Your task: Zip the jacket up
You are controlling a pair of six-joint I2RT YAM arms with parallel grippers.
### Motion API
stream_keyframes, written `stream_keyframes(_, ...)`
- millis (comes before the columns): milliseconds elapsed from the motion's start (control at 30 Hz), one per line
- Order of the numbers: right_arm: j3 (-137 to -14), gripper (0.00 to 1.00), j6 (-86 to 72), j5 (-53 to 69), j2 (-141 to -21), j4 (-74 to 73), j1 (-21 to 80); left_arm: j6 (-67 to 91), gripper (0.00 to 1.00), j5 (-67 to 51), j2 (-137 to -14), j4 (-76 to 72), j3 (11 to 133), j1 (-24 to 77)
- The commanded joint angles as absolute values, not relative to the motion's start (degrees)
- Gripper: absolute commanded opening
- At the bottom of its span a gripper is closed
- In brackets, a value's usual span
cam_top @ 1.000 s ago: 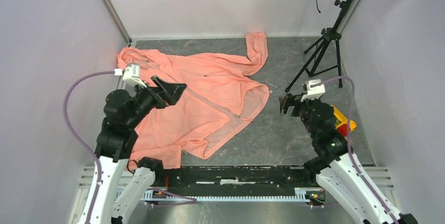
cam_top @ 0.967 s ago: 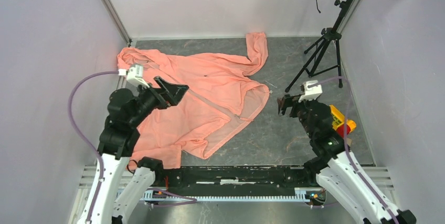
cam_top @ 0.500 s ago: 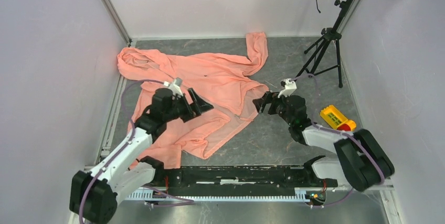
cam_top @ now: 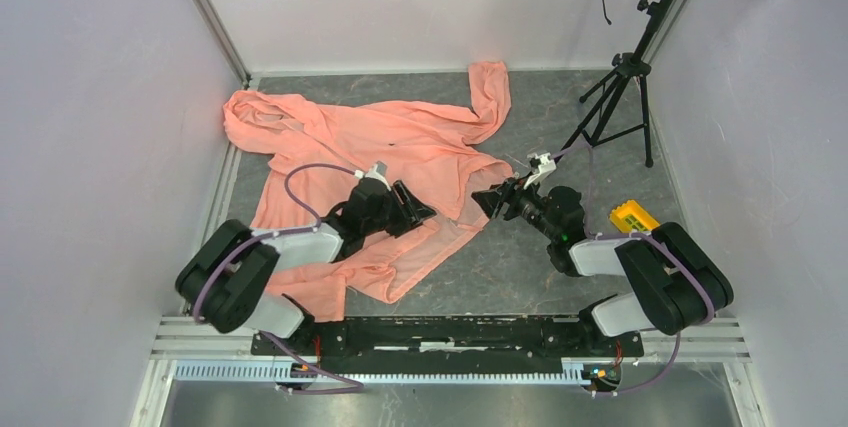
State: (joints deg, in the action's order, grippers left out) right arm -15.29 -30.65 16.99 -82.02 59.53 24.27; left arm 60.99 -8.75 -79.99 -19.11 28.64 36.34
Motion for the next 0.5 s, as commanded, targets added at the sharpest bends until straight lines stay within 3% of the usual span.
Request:
stream_keyframes(0,-15.3,0.7,-30.2,18.9,-81.4,63.9,24.1,68.3,0.56,-1.0,-86.1,-28.8,31.9,38.4)
stream_keyframes(467,-16.0,0.62,-30.8,19.1,-83.7,64.0,24.1,75.0,0.51,7.0,-91.9,-27.2,34.5,40.2)
